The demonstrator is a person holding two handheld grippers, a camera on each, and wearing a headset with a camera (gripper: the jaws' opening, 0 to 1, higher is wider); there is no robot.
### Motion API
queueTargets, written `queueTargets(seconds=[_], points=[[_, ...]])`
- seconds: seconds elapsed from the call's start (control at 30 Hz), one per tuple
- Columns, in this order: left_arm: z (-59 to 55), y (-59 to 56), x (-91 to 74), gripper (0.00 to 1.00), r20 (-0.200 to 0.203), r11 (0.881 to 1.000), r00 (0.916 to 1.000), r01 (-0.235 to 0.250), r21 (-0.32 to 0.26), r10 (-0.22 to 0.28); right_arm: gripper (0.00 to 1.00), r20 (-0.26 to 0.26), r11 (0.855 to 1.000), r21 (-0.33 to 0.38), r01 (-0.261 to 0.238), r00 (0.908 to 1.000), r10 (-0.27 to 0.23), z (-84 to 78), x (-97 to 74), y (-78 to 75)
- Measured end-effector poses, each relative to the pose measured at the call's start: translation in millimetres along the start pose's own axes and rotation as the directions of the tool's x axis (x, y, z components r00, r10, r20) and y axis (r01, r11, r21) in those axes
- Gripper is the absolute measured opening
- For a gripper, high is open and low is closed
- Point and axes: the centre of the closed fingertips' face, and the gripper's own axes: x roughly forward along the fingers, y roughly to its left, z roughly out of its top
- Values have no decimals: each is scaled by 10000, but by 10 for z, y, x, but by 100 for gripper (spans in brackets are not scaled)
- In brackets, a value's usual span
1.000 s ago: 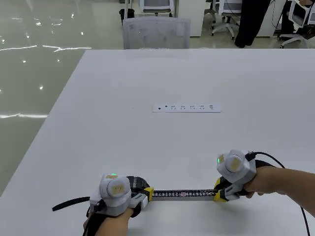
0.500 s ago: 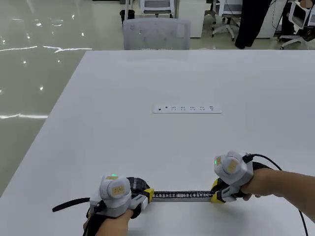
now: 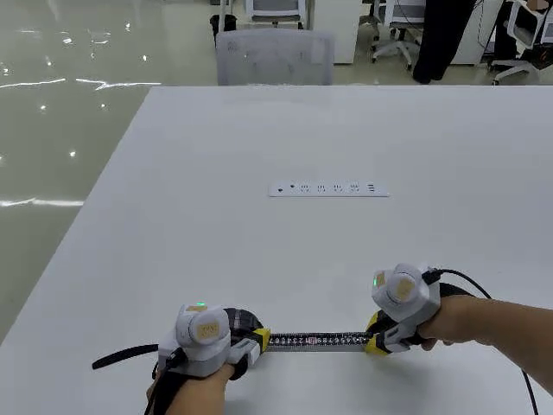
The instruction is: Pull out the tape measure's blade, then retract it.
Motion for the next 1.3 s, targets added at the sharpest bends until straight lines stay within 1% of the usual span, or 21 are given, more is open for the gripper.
queueTargets(seconds=[0.43,0.53,1.03,1.3], points=[[-1,3,-5,61,-14,10000,10000,42,-56,-42,15,79,10000,19,5,10000,-5,79,40,17],[-1,0,-4,61,-15,10000,10000,47,-62,-47,15,91,10000,-88,33,10000,-32,97,49,29],[3,2,-1,61,-21,9998,10000,73,-177,-74,15,283,9998,174,89,9996,-94,183,93,49],[2,4,-5,61,-32,9997,10000,68,-256,-69,14,387,9999,116,112,9992,-116,236,118,80]])
